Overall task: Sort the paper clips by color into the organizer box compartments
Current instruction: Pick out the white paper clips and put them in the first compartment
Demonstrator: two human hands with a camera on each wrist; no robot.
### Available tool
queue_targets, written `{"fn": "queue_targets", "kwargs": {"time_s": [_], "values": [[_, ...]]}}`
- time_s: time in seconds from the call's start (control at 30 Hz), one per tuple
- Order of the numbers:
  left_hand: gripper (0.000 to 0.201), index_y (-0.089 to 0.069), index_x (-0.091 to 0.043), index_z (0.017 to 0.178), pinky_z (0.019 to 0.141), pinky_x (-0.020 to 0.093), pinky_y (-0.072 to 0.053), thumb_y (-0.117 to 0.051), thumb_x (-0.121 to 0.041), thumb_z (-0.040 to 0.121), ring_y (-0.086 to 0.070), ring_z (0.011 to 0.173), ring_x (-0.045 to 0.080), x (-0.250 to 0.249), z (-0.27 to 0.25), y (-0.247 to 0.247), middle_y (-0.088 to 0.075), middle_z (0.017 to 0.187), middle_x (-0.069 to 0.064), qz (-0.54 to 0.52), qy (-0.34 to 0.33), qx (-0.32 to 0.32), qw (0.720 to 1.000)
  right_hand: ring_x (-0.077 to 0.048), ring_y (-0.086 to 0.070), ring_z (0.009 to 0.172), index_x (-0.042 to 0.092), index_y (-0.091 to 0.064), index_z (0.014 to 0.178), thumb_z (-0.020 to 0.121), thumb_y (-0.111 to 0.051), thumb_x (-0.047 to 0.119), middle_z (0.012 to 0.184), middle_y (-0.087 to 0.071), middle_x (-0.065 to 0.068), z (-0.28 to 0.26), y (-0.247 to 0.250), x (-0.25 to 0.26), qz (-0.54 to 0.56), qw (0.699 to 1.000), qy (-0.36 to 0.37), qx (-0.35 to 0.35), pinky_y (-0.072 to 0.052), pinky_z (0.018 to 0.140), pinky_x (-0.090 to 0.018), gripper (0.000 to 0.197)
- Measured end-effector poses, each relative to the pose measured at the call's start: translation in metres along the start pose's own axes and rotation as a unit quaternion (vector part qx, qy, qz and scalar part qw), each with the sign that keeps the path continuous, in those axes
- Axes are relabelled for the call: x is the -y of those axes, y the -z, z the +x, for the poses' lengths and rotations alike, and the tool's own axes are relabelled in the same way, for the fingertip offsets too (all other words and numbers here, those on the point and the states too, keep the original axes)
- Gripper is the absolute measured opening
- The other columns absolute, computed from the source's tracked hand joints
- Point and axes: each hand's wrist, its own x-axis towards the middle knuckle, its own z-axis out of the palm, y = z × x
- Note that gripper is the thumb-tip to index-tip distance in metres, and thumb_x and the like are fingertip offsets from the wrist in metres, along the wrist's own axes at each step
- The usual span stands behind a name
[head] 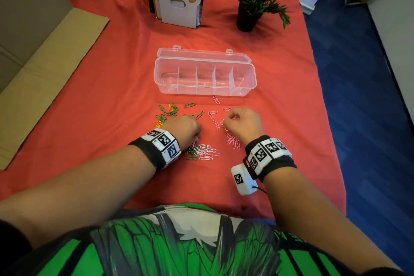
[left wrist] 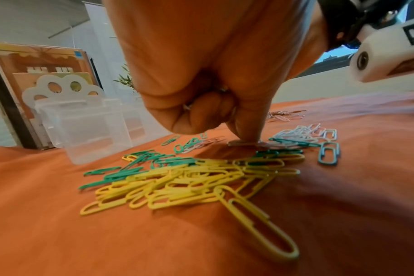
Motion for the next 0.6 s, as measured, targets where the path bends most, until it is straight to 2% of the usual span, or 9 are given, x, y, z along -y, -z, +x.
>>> {"fn": "queue_targets", "kwargs": {"time_s": [0.03,0.1,0.17,0.23,0.3,0.43,0.5,0.6], "values": [[0.015,-0.065,-0.022,0.096,0.074,0.03,-0.044,-0.057,-0.029,0.086,-0.06,0.101,0.025,0.0,0.0,0.0,-0.066,0.106,0.003,0.001,0.0,0.001,1.0,-0.016,-0.054,0.055,0.016,-0.06,0.063,0.074,-0.058,0.014,0.059,-0.059,0.0,0.0,0.002,0.003,0.075,0.997,-0.031,0.013,-0.046,0.055,-0.024,0.012],[0.02,-0.064,-0.021,0.101,0.076,0.03,-0.045,-0.059,-0.033,0.084,-0.059,0.104,0.026,0.003,0.001,0.002,-0.064,0.109,0.003,-0.006,0.006,0.002,1.0,-0.011,-0.039,0.047,0.018,-0.051,0.061,0.078,-0.053,0.007,0.057,-0.046,0.003,0.0,0.003,0.008,0.22,0.969,-0.106,0.042,-0.033,0.044,-0.02,0.021],[0.024,-0.064,-0.022,0.104,0.079,0.03,-0.045,-0.062,-0.032,0.082,-0.058,0.106,0.025,0.006,0.0,0.003,-0.063,0.112,0.002,-0.013,0.004,0.001,1.0,-0.01,-0.032,0.045,0.016,-0.044,0.065,0.082,-0.046,0.002,0.06,-0.039,0.0,-0.001,0.003,0.011,0.356,0.917,-0.165,0.075,-0.025,0.039,-0.018,0.023],[0.024,-0.064,-0.023,0.105,0.079,0.031,-0.046,-0.063,-0.028,0.082,-0.058,0.106,0.025,0.007,-0.001,0.004,-0.063,0.111,0.003,-0.005,-0.001,0.004,1.0,-0.009,-0.033,0.044,0.015,-0.042,0.068,0.085,-0.042,0.001,0.062,-0.038,0.0,-0.003,0.003,0.013,0.46,0.86,-0.192,0.106,-0.025,0.04,-0.019,0.022],[0.023,-0.066,-0.024,0.103,0.08,0.032,-0.047,-0.063,-0.026,0.08,-0.06,0.104,0.027,0.009,0.0,0.005,-0.064,0.109,0.003,-0.004,-0.001,0.007,1.0,-0.007,-0.037,0.044,0.015,-0.046,0.073,0.088,-0.043,0.002,0.064,-0.041,0.0,-0.005,0.003,0.014,0.496,0.834,-0.205,0.127,-0.028,0.04,-0.018,0.02],[0.022,-0.065,-0.024,0.099,0.078,0.034,-0.048,-0.059,-0.025,0.078,-0.06,0.102,0.027,0.01,-0.001,0.004,-0.065,0.106,0.004,0.007,0.01,0.012,1.0,-0.005,-0.04,0.042,0.013,-0.056,0.086,0.092,-0.04,0.001,0.063,-0.043,0.001,-0.003,0.001,0.017,0.491,0.831,-0.201,0.167,-0.03,0.041,-0.016,0.022],[0.018,-0.064,-0.021,0.095,0.075,0.034,-0.048,-0.056,-0.023,0.079,-0.061,0.099,0.028,0.007,0.0,0.003,-0.064,0.104,0.004,0.023,0.009,0.007,1.0,-0.007,-0.041,0.045,0.012,-0.058,0.085,0.091,-0.037,0.002,0.063,-0.042,0.0,-0.002,0.001,0.02,0.506,0.819,-0.21,0.173,-0.031,0.042,-0.018,0.024],[0.019,-0.064,-0.014,0.093,0.071,0.035,-0.049,-0.05,-0.02,0.082,-0.062,0.095,0.031,0.0,0.001,0.0,-0.064,0.103,0.009,0.057,0.01,0.001,0.998,-0.014,-0.044,0.053,0.01,-0.056,0.078,0.089,-0.038,0.008,0.061,-0.045,-0.002,-0.001,0.005,0.023,0.561,0.768,-0.251,0.179,-0.036,0.043,-0.02,0.021]]}}
